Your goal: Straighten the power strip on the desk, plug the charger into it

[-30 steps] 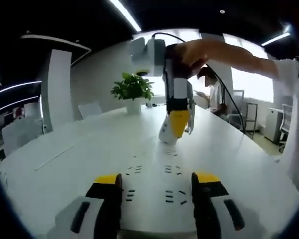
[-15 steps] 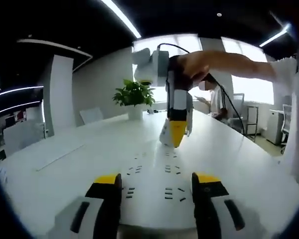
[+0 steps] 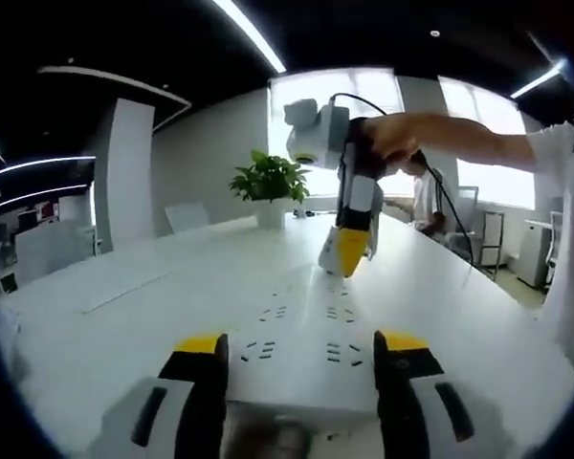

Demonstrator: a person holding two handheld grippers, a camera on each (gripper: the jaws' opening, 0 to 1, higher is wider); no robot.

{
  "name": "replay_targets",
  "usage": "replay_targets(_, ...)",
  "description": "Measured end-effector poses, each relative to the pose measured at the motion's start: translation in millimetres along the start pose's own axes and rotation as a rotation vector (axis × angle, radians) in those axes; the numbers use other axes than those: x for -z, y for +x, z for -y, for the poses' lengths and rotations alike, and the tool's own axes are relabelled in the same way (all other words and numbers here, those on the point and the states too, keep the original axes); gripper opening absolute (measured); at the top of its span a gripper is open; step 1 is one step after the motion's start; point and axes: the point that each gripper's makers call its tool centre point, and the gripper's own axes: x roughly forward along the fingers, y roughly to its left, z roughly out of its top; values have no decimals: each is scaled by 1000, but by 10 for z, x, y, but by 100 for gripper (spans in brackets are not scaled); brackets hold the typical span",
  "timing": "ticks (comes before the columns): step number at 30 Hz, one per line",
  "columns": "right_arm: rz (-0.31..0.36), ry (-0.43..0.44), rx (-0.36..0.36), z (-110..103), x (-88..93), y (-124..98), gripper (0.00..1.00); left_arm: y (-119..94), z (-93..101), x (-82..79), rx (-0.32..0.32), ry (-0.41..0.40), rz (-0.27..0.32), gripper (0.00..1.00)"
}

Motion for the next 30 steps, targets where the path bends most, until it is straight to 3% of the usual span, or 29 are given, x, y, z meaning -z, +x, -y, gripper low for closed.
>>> replay_targets(13,82,1,18,4,-23,-7,29,-35,22,0,-13,34,-9,62)
replay_targets(22,216,-4,-106,-63,-25,-72,36,-63,14,-12,-25,-6,-6,64)
replay_targets(25,295,-55,-120,-57,-87,-114,35,-75,72,-91,-6,-84,22,65)
replay_targets(27,364,-14,-144,-61,-143,-155,34,-83,80,-179,-20,-124,64,66)
replay_targets(30,416,-22,-170,-67,-161,-203,35,-127,123,-207,-35,-103,54,66)
